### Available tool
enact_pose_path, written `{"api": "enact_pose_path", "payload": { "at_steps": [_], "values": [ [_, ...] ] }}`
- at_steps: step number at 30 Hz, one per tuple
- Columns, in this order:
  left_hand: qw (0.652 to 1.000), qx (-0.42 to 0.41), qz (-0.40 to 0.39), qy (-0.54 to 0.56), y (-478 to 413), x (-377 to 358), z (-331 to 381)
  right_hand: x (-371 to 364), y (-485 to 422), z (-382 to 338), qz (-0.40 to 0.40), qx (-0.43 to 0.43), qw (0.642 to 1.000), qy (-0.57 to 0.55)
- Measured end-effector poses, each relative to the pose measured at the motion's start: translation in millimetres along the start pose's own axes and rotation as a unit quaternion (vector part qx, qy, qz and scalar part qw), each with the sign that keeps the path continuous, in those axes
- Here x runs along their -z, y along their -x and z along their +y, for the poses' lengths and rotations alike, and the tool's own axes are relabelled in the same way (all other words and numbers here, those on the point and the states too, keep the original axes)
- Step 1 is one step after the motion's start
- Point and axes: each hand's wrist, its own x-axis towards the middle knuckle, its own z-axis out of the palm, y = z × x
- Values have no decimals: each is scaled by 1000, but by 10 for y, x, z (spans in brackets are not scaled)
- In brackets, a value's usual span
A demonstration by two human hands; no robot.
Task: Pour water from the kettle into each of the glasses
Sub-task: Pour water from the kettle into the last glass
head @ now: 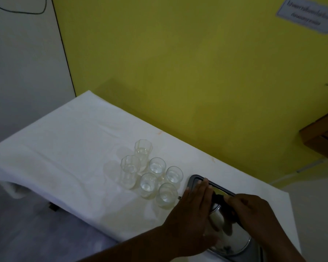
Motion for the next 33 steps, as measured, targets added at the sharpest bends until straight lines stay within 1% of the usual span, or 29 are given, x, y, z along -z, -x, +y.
{"api": "enact_pose_path", "payload": {
  "at_steps": [16, 23, 33],
  "values": [
    [1000, 1, 22, 1, -11, 64, 3, 55, -42, -102, -1, 3, 1000, 29],
    [1000, 9, 5, 24, -1, 98, 12, 48, -48, -137, -5, 3, 999, 41],
    [1000, 8, 11, 25, -13, 90, -16, 55, -59, -162, -2, 11, 999, 47]
  ]
}}
